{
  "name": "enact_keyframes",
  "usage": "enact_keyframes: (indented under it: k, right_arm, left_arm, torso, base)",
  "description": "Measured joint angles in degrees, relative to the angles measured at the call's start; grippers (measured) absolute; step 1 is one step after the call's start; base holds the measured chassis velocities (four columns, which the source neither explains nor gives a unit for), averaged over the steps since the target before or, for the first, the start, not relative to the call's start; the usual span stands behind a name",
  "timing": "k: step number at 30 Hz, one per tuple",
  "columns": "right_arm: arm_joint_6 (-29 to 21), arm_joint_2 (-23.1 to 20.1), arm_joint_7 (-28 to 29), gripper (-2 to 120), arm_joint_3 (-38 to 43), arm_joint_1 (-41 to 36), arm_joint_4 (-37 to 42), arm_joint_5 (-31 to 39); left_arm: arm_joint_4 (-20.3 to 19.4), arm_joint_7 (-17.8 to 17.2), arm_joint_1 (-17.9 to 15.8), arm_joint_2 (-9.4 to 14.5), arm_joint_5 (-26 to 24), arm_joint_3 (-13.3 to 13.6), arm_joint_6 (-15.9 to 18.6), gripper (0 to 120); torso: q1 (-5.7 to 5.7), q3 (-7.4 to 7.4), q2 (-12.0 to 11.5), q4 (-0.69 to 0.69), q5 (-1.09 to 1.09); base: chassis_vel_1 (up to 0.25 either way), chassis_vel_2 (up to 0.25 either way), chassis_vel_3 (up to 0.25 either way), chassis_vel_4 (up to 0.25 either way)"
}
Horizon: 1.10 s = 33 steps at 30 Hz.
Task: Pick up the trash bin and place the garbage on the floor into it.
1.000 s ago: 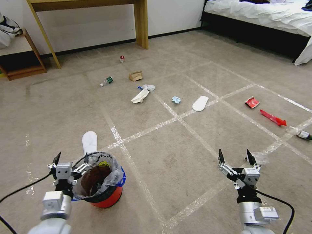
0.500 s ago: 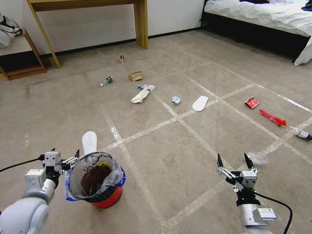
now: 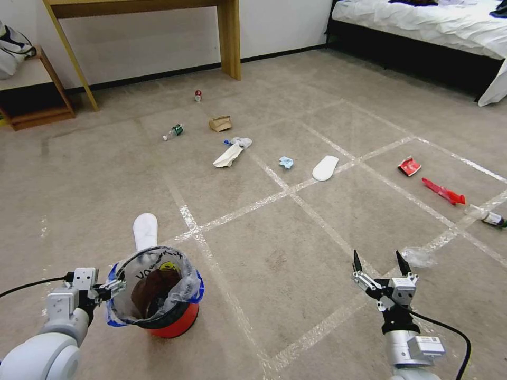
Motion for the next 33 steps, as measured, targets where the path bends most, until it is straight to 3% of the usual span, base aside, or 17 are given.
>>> enact_keyframes:
  k: [4, 15, 33]
  right_arm:
    - [0.4, 0.5, 0.0, 100, 0.1, -0.1, -0.1, -0.1]
    - [1.0, 1.3, -0.4, 100, -0.1, -0.1, -0.7, -0.6]
    - [1.1, 2.3, -0.4, 100, 0.7, -0.1, -1.9, -1.0]
  left_arm:
    - [0.3, -2.6, -0.4, -1.0, 0.8, 1.1, 2.0, 100]
    - [1.8, -4.1, -2.7, -1.8, 0.0, 2.8, 4.0, 100]
    - [8.3, -10.1, -12.7, -2.2, -6.1, 12.1, 8.9, 100]
  torso:
    - [0.0, 0.0, 0.0, 0.0, 0.0]
    - [0.0, 0.0, 0.0, 0.0, 0.0]
    - [0.0, 0.01, 0.0, 0.0, 0.0]
  base:
    - [0.0, 0.0, 0.0, 0.0]
    - [0.0, 0.0, 0.0, 0.0]
    - [0.0, 0.0, 0.0, 0.0]
